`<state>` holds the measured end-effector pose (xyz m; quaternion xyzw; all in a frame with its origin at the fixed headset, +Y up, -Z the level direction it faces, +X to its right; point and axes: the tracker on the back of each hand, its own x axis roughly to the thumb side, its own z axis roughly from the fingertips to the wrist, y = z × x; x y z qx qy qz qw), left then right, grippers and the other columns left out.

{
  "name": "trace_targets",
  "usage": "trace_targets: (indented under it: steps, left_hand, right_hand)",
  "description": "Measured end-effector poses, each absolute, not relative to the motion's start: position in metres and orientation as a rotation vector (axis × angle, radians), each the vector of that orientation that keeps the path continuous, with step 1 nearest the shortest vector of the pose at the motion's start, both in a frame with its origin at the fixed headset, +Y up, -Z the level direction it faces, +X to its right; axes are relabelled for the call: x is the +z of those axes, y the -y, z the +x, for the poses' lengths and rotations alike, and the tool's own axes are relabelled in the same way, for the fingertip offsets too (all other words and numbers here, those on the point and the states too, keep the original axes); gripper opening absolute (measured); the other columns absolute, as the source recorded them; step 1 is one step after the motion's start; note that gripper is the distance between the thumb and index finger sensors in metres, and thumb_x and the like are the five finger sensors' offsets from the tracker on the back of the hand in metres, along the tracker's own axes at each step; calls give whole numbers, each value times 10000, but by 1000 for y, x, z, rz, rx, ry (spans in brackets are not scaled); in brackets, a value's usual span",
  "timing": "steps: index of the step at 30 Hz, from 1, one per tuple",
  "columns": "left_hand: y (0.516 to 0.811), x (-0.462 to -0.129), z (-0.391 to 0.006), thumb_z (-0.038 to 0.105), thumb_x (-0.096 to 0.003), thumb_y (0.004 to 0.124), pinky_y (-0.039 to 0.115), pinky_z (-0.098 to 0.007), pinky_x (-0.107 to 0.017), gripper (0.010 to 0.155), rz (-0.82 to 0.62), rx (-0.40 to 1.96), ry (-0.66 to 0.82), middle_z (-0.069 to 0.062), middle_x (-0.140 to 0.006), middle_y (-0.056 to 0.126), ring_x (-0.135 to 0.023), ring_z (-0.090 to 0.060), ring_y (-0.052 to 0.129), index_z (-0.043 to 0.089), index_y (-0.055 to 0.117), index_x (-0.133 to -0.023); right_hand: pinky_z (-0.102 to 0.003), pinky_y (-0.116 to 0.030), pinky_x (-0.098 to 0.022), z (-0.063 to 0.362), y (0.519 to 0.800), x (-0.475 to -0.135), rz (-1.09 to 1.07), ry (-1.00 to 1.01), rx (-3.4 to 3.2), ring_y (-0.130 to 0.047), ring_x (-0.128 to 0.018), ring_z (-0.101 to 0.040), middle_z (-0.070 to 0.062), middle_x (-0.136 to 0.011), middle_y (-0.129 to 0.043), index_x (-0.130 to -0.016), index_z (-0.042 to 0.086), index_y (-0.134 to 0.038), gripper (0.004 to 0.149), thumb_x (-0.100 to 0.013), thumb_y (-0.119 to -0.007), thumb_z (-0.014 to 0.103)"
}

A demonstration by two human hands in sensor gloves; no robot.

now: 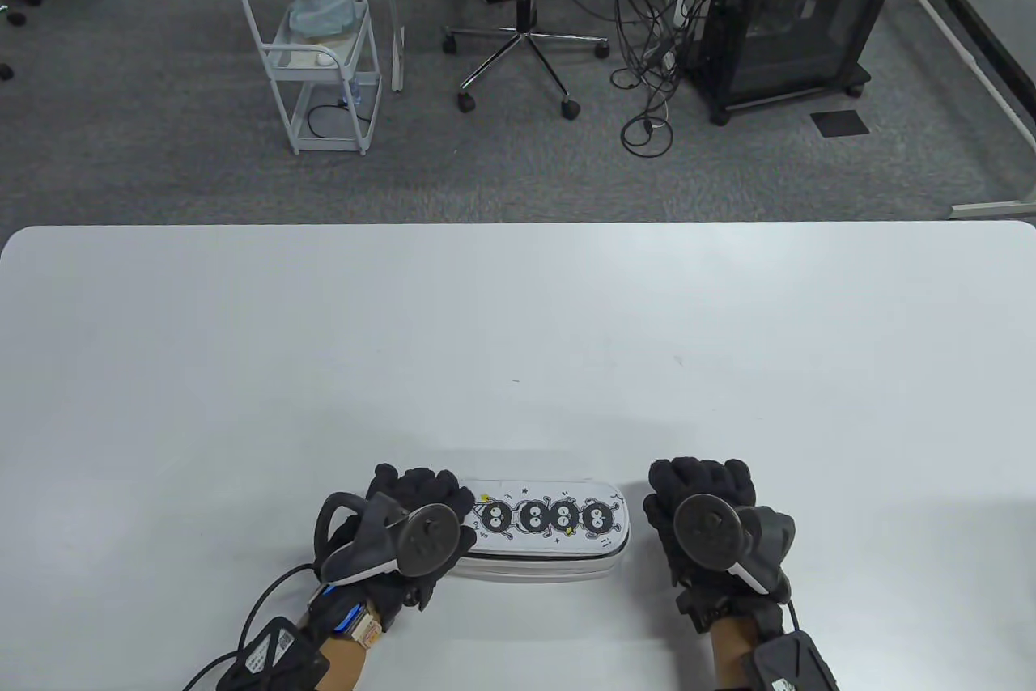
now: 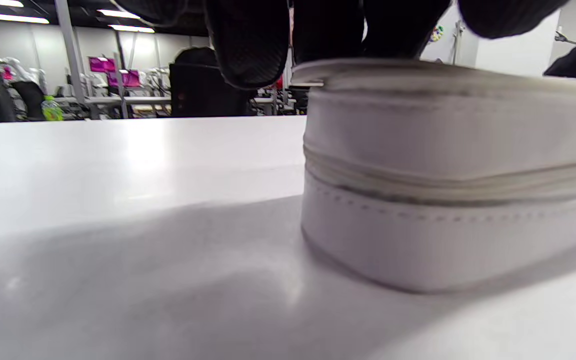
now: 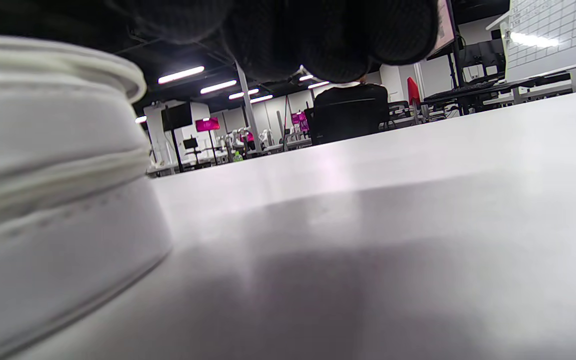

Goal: Pack double-layer zippered pencil case

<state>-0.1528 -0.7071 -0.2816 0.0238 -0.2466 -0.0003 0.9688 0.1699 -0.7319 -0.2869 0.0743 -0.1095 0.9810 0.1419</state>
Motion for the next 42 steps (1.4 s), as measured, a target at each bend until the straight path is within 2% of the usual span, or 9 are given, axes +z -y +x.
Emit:
trace_targets:
  steps: [2,6,9,12,16,19,23,35,42]
  left_hand:
    - [705,-276,-147,667,-451,605,572,-621,-717,626,200,-26,546,-12,-987,803,-962,-378,789,290,718,-938]
    - [699,-269,-129,757,-403,577,537,-619,-734,822,204,48,628,-33,-1078,652,-1013,-387,697,266,444,-1048]
    - [706,-270,-112,824,-355,572,467,-657,-751,961,122,61,650,-79,-1152,498,-1080,-434,551,266,255,-1070]
    - [723,-280,-99,877,-308,551,230,-736,-744,1072,7,-65,594,-140,-1193,259,-1116,-526,231,265,64,-1040]
    - [746,-292,-94,892,-314,561,225,-731,-754,1109,-179,-232,513,-163,-1169,146,-1122,-531,216,262,-41,-1000]
    - [742,-289,-94,896,-275,608,433,-677,-759,1097,64,-239,576,-144,-1129,477,-1064,-464,574,243,179,-1046]
    - [742,-290,-101,909,-279,564,545,-621,-739,1059,107,-228,660,-112,-1080,570,-987,-391,708,245,246,-1040]
    - [741,-283,-129,895,-178,572,556,-599,-732,1055,156,-177,1089,-65,-1043,600,-956,-353,737,285,298,-994]
    - [743,-286,-129,917,-115,534,533,-580,-746,1091,148,-239,1111,-15,-1044,557,-970,-319,702,323,239,-982]
  right_hand:
    - [-618,-382,-697,167,733,-287,229,302,2862,-693,-877,-416,-149,-969,-755,-929,168,-755,540,-442,-742,399]
    - [-618,-384,-697,163,735,-288,244,269,2884,-697,-879,-414,-146,-972,-757,-931,171,-755,541,-439,-747,396]
    - [-618,-382,-699,161,737,-289,249,252,2894,-696,-881,-414,-144,-974,-756,-934,172,-751,544,-439,-748,398]
    - [-618,-384,-699,159,738,-289,257,241,2901,-697,-882,-412,-144,-976,-755,-937,175,-748,549,-437,-749,401]
    - [-618,-386,-700,156,739,-289,272,229,2906,-700,-883,-409,-139,-975,-758,-974,163,-693,594,-435,-750,405]
    - [-618,-385,-702,154,740,-289,283,212,2905,-704,-883,-404,-134,-974,-762,-980,161,-683,593,-440,-744,399]
    - [-616,-406,-701,152,742,-289,297,192,2899,-737,-868,-392,-123,-956,-791,-974,164,-693,582,-439,-743,388]
    - [-584,-473,-721,112,748,-279,753,-114,2653,-856,-839,-324,-21,-972,-888,-972,325,-710,633,-354,-788,436]
    - [-581,-452,-726,95,751,-276,824,-435,2492,-747,-908,-343,-21,-977,-870,-1003,271,-649,647,-373,-787,330]
